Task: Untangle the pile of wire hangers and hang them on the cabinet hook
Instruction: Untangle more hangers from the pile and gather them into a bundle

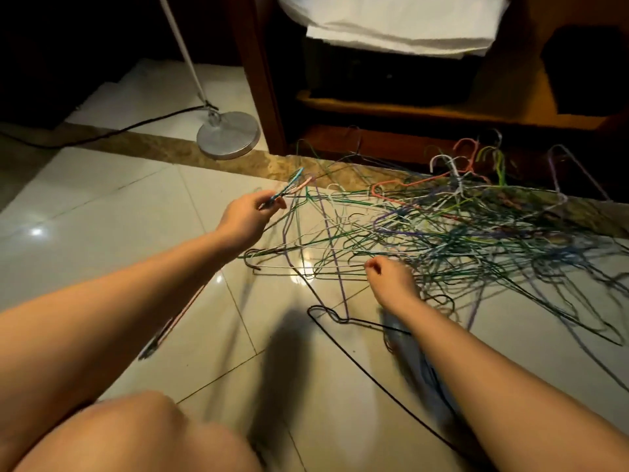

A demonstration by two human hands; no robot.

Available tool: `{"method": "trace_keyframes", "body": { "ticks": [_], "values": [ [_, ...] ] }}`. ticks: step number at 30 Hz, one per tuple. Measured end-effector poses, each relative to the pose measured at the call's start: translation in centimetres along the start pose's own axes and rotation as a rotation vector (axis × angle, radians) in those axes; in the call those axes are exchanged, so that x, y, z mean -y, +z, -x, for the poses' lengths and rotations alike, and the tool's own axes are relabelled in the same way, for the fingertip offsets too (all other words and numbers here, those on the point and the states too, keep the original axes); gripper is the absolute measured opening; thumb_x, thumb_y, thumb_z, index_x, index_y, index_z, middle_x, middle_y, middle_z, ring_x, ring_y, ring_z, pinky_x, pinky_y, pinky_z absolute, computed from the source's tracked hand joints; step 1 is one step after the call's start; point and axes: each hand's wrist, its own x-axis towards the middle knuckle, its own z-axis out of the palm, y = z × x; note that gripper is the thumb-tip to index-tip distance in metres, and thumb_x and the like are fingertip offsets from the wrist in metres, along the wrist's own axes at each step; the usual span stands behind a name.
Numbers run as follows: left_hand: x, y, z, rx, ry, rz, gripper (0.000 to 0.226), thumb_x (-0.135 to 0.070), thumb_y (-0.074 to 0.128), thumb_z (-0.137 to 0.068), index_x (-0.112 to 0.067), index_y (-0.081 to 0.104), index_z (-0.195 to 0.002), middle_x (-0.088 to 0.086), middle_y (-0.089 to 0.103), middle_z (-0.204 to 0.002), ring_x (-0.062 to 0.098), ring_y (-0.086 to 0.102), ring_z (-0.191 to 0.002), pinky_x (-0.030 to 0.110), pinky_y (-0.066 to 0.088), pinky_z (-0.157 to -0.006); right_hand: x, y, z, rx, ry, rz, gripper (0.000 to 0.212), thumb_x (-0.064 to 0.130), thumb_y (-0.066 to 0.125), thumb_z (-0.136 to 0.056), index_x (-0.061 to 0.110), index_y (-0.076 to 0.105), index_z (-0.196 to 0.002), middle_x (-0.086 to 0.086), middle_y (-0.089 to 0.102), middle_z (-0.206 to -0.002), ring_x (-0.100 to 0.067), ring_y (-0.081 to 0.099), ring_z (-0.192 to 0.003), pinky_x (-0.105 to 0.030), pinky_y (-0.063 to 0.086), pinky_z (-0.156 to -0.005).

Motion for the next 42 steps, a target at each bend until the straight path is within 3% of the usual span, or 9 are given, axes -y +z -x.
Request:
{"method": "trace_keyframes", "body": {
  "ticks": [6,11,16,21,26,30,33,39,42],
  "values": [
    [8.9,0.9,0.4,-0.292,-0.208,0.087,0.022,-0.016,0.046,-0.095,-0.015,0.066,-0.105,0.005,0.063,-0.105,0.019,0.054,-0.092,0.025,0.037,-0.074,1.8,7.2,-1.9,0.225,-0.136,0.169,0.032,0.023,0.043,-0.092,0.019,0.060,-0.119,-0.008,0.060,-0.122,-0.028,0.056,-0.109,-0.030,0.045,-0.086],
    [14.2,-0.2,1.3,-0.407,-0.354,0.156,0.026,-0.018,0.041,-0.097,-0.017,0.063,-0.113,0.003,0.062,-0.112,0.022,0.056,-0.103,0.033,0.045,-0.090,2.7,11.1,-2.1,0.291,-0.149,0.361,0.027,0.018,0.045,-0.091,0.011,0.055,-0.115,-0.010,0.053,-0.122,-0.028,0.051,-0.111,-0.034,0.045,-0.087],
    [16.9,-0.6,2.5,-0.421,-0.400,0.226,0.026,-0.019,0.041,-0.097,-0.018,0.063,-0.110,0.003,0.060,-0.105,0.027,0.056,-0.101,0.044,0.048,-0.092,4.3,13.5,-1.2,0.257,-0.201,0.477,0.025,0.007,0.045,-0.088,0.009,0.053,-0.112,-0.009,0.060,-0.113,-0.028,0.056,-0.104,-0.033,0.046,-0.083],
    [18.8,-1.5,3.3,-0.469,-0.422,0.313,0.023,-0.018,0.038,-0.097,-0.023,0.060,-0.100,0.004,0.058,-0.094,0.026,0.053,-0.084,0.038,0.045,-0.076,7.1,14.9,0.3,0.391,-0.197,0.323,0.025,0.017,0.052,-0.086,0.008,0.052,-0.109,-0.011,0.059,-0.109,-0.030,0.056,-0.101,-0.030,0.042,-0.076],
    [20.8,-2.9,4.3,-0.595,-0.494,0.378,0.020,-0.023,0.044,-0.095,-0.017,0.060,-0.105,0.025,0.061,-0.098,0.046,0.056,-0.096,0.043,0.047,-0.074,11.5,16.4,3.6,0.522,-0.196,-0.071,0.036,0.014,0.052,-0.085,0.016,0.051,-0.121,-0.003,0.063,-0.098,-0.022,0.059,-0.092,-0.026,0.043,-0.074],
    [20.8,-4.6,5.0,-0.812,-0.558,0.517,0.017,-0.030,0.045,-0.094,-0.021,0.060,-0.093,0.005,0.055,-0.070,0.022,0.049,-0.062,0.035,0.041,-0.068,16.3,15.8,6.2,0.415,-0.147,-0.414,0.030,0.009,0.049,-0.085,0.019,0.054,-0.112,0.009,0.053,-0.079,-0.021,0.058,-0.082,-0.030,0.047,-0.070],
    [19.4,-5.8,5.0,-0.869,-0.547,0.576,0.020,-0.033,0.045,-0.092,-0.024,0.054,-0.077,0.009,0.054,-0.067,0.016,0.044,-0.058,0.034,0.039,-0.066,19.2,14.1,7.1,0.325,-0.128,-0.595,0.024,0.011,0.049,-0.085,0.018,0.055,-0.107,0.008,0.054,-0.081,-0.022,0.057,-0.082,-0.039,0.050,-0.077],
    [10.5,-8.4,4.1,-0.653,-0.360,0.713,0.022,-0.019,0.046,-0.096,-0.023,0.053,-0.075,0.000,0.046,-0.061,0.002,0.031,-0.029,0.014,0.026,-0.035,22.4,7.9,8.2,0.287,-0.121,-0.881,0.018,0.007,0.051,-0.088,0.024,0.058,-0.091,0.007,0.053,-0.071,-0.009,0.047,-0.059,-0.028,0.042,-0.058],
    [4.5,-9.3,4.0,-0.539,-0.289,0.781,0.018,-0.023,0.046,-0.096,-0.021,0.054,-0.080,0.004,0.060,-0.069,0.002,0.025,-0.027,0.014,0.023,-0.035,22.8,3.3,9.1,0.287,-0.164,-0.948,0.016,0.008,0.052,-0.089,0.021,0.059,-0.092,0.005,0.053,-0.070,-0.007,0.046,-0.060,-0.020,0.040,-0.053]
  ]
}}
